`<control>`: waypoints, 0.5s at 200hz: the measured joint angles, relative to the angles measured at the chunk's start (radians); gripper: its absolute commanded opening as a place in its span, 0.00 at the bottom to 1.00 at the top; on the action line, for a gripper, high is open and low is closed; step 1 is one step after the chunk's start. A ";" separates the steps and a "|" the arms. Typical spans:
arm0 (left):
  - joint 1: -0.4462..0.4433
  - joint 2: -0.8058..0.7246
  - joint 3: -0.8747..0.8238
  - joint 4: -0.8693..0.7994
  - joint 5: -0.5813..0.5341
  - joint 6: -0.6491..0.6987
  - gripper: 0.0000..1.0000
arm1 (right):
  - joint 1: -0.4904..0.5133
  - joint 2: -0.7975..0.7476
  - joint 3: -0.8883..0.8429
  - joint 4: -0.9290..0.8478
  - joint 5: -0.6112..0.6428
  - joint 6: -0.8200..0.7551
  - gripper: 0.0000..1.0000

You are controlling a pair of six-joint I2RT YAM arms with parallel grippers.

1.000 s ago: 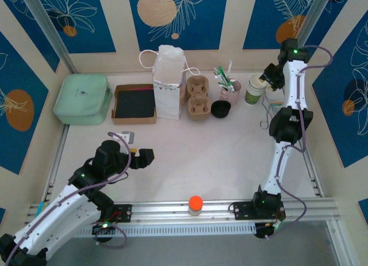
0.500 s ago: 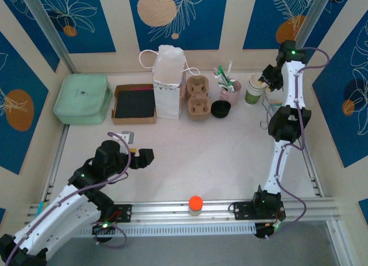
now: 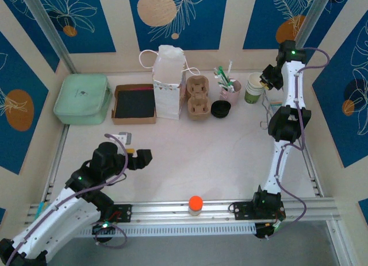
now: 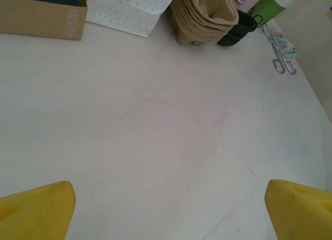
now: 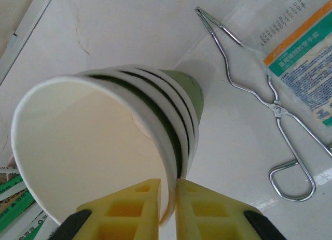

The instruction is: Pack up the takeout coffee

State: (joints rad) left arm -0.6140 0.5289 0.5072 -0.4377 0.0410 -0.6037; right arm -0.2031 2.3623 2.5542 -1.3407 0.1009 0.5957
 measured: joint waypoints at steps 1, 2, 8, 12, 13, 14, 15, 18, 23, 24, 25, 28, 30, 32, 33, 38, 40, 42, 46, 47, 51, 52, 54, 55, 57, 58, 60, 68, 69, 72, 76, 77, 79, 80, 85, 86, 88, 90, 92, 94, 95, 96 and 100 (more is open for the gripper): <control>0.000 0.000 0.000 0.000 0.000 0.000 0.94 | 0.000 0.000 0.000 0.000 0.000 0.000 0.12; 0.000 0.000 0.000 0.000 -0.001 0.000 0.94 | 0.000 0.000 0.001 0.000 0.000 0.002 0.11; 0.000 -0.003 0.000 -0.002 -0.002 0.000 0.94 | 0.000 0.000 0.004 0.000 0.000 0.004 0.11; 0.000 -0.003 0.000 -0.003 -0.002 0.000 0.94 | 0.000 0.000 0.006 -0.001 0.000 0.005 0.10; 0.000 -0.003 0.000 -0.003 -0.002 0.000 0.94 | 0.000 0.000 0.006 -0.001 0.000 0.005 0.10; 0.000 -0.003 0.000 -0.004 -0.002 0.000 0.94 | 0.000 0.000 0.007 -0.002 0.000 0.005 0.10; 0.000 -0.004 0.000 -0.004 -0.002 0.000 0.94 | 0.000 0.000 0.008 -0.002 0.000 0.005 0.10; 0.000 -0.004 0.000 -0.005 -0.002 0.000 0.94 | 0.000 0.000 0.010 -0.003 0.000 0.008 0.10; 0.000 -0.005 0.000 -0.006 -0.002 0.000 0.94 | 0.000 0.000 0.013 -0.004 -0.001 0.008 0.08; 0.000 -0.005 0.000 -0.007 -0.002 0.000 0.94 | 0.000 0.000 0.014 -0.004 -0.001 0.008 0.08; 0.000 -0.005 0.000 -0.007 -0.002 0.000 0.94 | 0.000 0.000 0.015 -0.004 -0.002 0.008 0.08; 0.000 -0.005 0.000 -0.008 -0.002 0.000 0.94 | 0.000 0.000 0.017 -0.004 -0.003 0.008 0.08; 0.000 -0.005 0.000 -0.008 -0.002 0.000 0.94 | 0.000 0.000 0.018 -0.004 -0.003 0.009 0.08; 0.000 -0.005 0.000 -0.008 -0.002 0.000 0.94 | 0.000 0.000 0.019 -0.004 -0.004 0.009 0.07; 0.000 -0.005 0.000 -0.009 -0.002 0.000 0.94 | 0.000 0.000 0.020 -0.004 -0.004 0.010 0.07; 0.000 -0.005 0.000 -0.010 -0.002 0.000 0.94 | 0.000 0.000 0.021 -0.004 -0.005 0.012 0.07; 0.000 -0.005 0.000 -0.012 -0.002 0.000 0.94 | 0.000 0.000 0.023 -0.005 -0.006 0.011 0.07; 0.000 -0.005 0.000 -0.012 -0.002 0.000 0.94 | 0.000 0.000 0.023 -0.005 -0.007 0.011 0.07; 0.000 -0.005 0.000 -0.013 -0.002 0.000 0.94 | -0.001 0.000 0.025 -0.005 -0.009 0.013 0.07; 0.000 -0.005 0.000 -0.013 -0.002 0.000 0.94 | -0.001 0.000 0.025 -0.005 -0.010 0.014 0.07; 0.000 -0.005 0.000 -0.014 -0.002 0.000 0.94 | -0.001 0.000 0.025 -0.005 -0.012 0.014 0.07; 0.000 -0.005 0.000 -0.014 -0.002 0.000 0.94 | -0.001 0.000 0.025 -0.005 -0.012 0.015 0.07; 0.000 -0.005 0.000 -0.014 -0.002 0.000 0.94 | -0.002 0.000 0.025 -0.005 -0.014 0.015 0.07; 0.000 -0.005 0.000 -0.014 -0.002 0.000 0.94 | -0.002 0.000 0.025 -0.005 -0.015 0.015 0.07; 0.000 -0.005 0.000 -0.014 -0.002 0.000 0.94 | -0.002 0.000 0.025 -0.005 -0.015 0.015 0.07; 0.000 -0.005 0.000 -0.014 -0.002 0.000 0.94 | -0.002 0.000 0.025 -0.005 -0.016 0.015 0.07; 0.000 -0.005 0.000 -0.015 -0.002 0.000 0.94 | -0.002 0.000 0.025 -0.005 -0.019 0.016 0.07; 0.000 -0.005 0.000 -0.016 -0.002 0.000 0.94 | -0.003 0.000 0.025 -0.006 -0.024 0.016 0.06; 0.000 -0.005 0.000 -0.016 -0.002 0.000 0.94 | -0.004 0.000 0.025 -0.006 -0.025 0.016 0.06; 0.000 -0.005 0.000 -0.017 -0.002 0.000 0.94 | -0.004 0.000 0.025 -0.006 -0.026 0.018 0.06; 0.000 -0.005 0.000 -0.018 -0.002 0.000 0.94 | -0.006 0.000 0.025 -0.006 -0.030 0.019 0.06; 0.000 -0.005 0.000 -0.018 -0.002 0.000 0.94 | -0.006 0.000 0.025 -0.006 -0.031 0.019 0.06; 0.000 -0.005 0.000 -0.018 -0.002 0.000 0.94 | -0.006 0.000 0.025 -0.006 -0.031 0.019 0.06; 0.000 -0.005 0.000 -0.018 -0.002 0.000 0.94 | -0.006 0.000 0.025 -0.006 -0.032 0.019 0.06; 0.000 -0.005 0.000 -0.019 -0.002 0.000 0.94 | -0.007 0.000 0.025 -0.006 -0.035 0.019 0.06; 0.000 -0.005 0.000 -0.019 -0.002 0.000 0.94 | -0.008 0.000 0.025 -0.006 -0.036 0.019 0.06; 0.000 -0.005 0.000 -0.020 -0.002 0.001 0.94 | -0.008 0.000 0.025 -0.006 -0.037 0.020 0.06; 0.000 -0.005 0.000 -0.020 -0.002 0.001 0.94 | -0.009 0.000 0.025 -0.006 -0.039 0.021 0.06; 0.000 -0.006 0.000 -0.021 -0.003 0.001 0.94 | -0.009 0.000 0.026 -0.006 -0.040 0.023 0.06; 0.000 -0.007 0.000 -0.022 -0.003 0.002 0.94 | -0.010 0.000 0.026 -0.006 -0.041 0.023 0.06; 0.000 -0.007 0.000 -0.022 -0.003 0.002 0.94 | -0.010 0.000 0.026 -0.006 -0.042 0.023 0.06; 0.000 -0.008 0.000 -0.023 -0.003 0.002 0.94 | -0.011 0.000 0.026 -0.006 -0.042 0.023 0.06; 0.000 -0.010 0.000 -0.024 -0.005 0.003 0.94 | -0.012 0.000 0.027 -0.006 -0.045 0.025 0.06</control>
State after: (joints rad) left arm -0.6140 0.5186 0.5072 -0.4614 0.0357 -0.6006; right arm -0.2150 2.3619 2.5813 -1.3472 0.0559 0.6205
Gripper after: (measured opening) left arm 0.939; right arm 0.065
